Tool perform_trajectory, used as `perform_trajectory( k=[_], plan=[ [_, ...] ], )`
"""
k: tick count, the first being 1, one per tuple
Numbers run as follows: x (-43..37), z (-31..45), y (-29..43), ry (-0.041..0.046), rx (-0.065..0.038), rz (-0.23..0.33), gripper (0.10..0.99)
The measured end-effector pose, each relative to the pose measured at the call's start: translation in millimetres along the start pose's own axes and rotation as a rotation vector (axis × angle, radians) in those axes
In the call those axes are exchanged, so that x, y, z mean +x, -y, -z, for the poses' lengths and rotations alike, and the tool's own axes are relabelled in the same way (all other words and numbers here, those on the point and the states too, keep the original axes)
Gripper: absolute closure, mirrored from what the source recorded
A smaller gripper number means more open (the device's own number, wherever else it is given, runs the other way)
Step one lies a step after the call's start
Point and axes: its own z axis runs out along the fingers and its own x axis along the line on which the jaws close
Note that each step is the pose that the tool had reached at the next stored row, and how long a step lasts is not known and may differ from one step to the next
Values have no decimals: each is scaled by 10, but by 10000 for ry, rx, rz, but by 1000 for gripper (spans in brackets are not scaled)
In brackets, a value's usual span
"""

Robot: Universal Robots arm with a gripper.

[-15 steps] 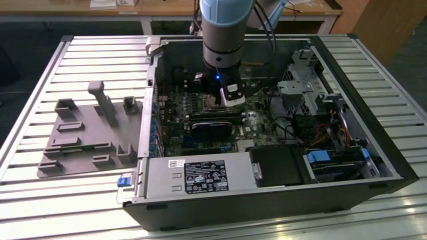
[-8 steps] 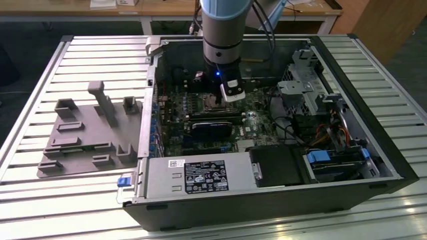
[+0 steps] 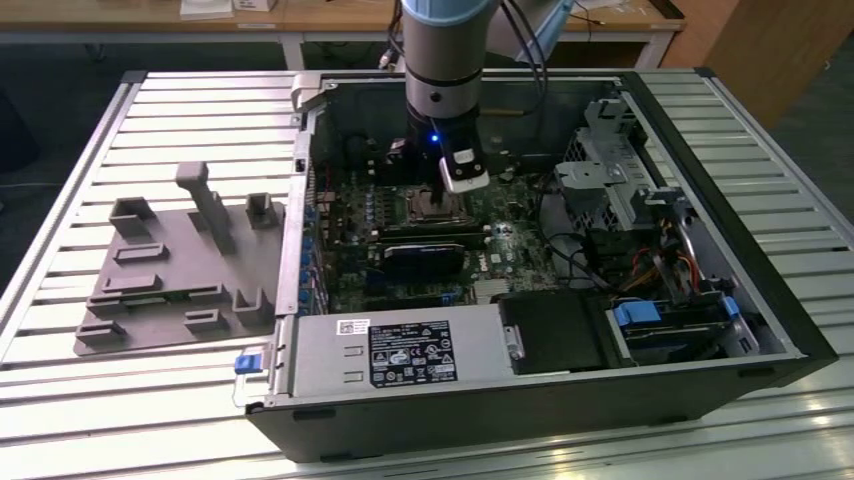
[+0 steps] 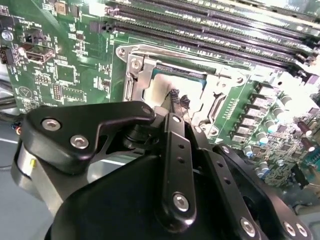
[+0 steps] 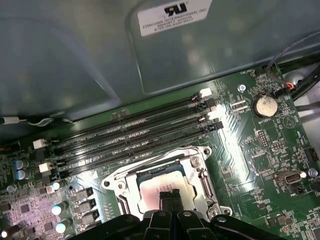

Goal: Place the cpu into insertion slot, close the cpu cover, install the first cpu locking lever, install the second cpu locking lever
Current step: 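Install the second cpu locking lever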

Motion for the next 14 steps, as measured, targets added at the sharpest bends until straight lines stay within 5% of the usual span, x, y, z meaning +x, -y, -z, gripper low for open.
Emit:
perform_trajectory(
  k=[7,14],
  plan=[
    [5,125,-38,34,98,7,984],
    [5,129,-40,44,128,8,984]
  ],
)
